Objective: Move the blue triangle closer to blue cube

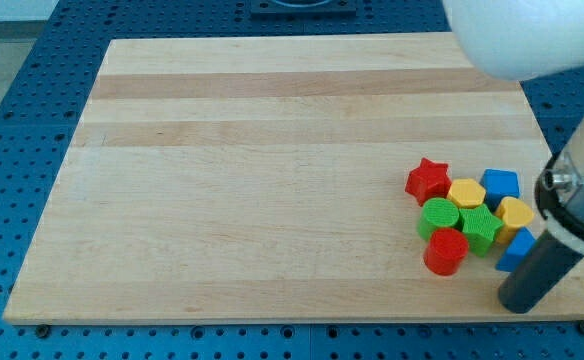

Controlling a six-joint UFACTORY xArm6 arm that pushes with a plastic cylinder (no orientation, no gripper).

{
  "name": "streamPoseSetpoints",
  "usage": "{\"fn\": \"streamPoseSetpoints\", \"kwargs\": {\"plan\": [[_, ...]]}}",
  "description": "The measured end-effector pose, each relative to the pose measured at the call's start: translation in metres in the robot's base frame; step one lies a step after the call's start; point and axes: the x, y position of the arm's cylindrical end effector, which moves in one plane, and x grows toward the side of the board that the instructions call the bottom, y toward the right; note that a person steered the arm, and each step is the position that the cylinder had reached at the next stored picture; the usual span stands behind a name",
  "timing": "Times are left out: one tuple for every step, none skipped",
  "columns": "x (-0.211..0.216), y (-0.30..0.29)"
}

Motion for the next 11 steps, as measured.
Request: {"fn": "streamPoseSetpoints", "kwargs": {"plan": [[-0.011, 0.002], [-0.025, 0.011], [-0.024, 0.039], [-0.021, 0.071], [-0.021, 0.084], [-0.021, 0.079], [-0.022, 0.064], [-0.029, 0.055], [-0.038, 0.038], [-0.048, 0.026], [-0.067, 0.025]]}}
